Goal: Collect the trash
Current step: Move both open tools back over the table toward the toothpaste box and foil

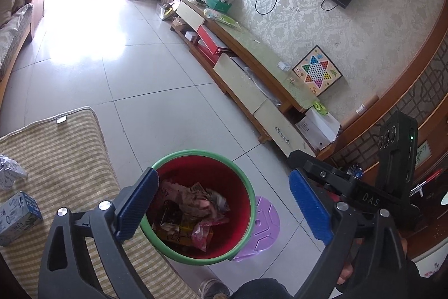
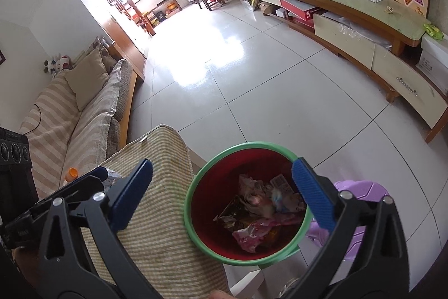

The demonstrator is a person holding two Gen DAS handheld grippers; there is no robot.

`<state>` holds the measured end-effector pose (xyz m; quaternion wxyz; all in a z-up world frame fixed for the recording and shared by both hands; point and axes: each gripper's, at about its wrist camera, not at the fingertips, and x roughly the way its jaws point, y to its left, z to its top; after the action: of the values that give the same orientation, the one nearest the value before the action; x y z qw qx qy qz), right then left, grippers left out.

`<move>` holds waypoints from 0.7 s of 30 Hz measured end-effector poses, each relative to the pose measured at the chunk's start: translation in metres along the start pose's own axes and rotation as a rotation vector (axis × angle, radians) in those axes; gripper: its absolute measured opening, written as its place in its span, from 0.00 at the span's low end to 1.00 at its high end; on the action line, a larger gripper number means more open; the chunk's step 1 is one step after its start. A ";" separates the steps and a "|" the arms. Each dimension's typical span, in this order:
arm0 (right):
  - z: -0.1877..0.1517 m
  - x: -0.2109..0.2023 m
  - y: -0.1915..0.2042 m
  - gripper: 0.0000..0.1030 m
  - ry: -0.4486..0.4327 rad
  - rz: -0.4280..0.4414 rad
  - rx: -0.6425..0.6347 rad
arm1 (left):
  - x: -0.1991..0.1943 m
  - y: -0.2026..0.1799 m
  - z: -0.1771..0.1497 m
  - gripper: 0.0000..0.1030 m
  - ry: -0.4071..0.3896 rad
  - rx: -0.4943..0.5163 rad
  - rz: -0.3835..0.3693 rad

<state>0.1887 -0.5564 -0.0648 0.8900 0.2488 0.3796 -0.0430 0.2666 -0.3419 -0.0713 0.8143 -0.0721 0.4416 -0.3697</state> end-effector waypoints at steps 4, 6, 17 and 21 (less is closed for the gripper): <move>0.003 -0.005 0.004 0.95 -0.011 -0.008 0.002 | -0.006 0.001 -0.001 0.92 -0.007 0.001 0.009; 0.004 -0.008 0.006 0.95 -0.020 -0.008 0.003 | -0.008 0.002 -0.001 0.92 -0.008 0.002 0.020; -0.001 -0.010 0.040 0.95 -0.024 0.014 -0.020 | -0.048 0.035 -0.015 0.92 -0.020 -0.012 0.092; -0.007 -0.003 0.068 0.95 -0.007 0.030 -0.059 | -0.071 0.059 -0.022 0.92 -0.040 -0.042 0.134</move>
<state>0.2003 -0.4939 -0.0382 0.8989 0.2279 0.3737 -0.0190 0.2574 -0.2477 -0.0634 0.8443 -0.0668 0.4365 -0.3037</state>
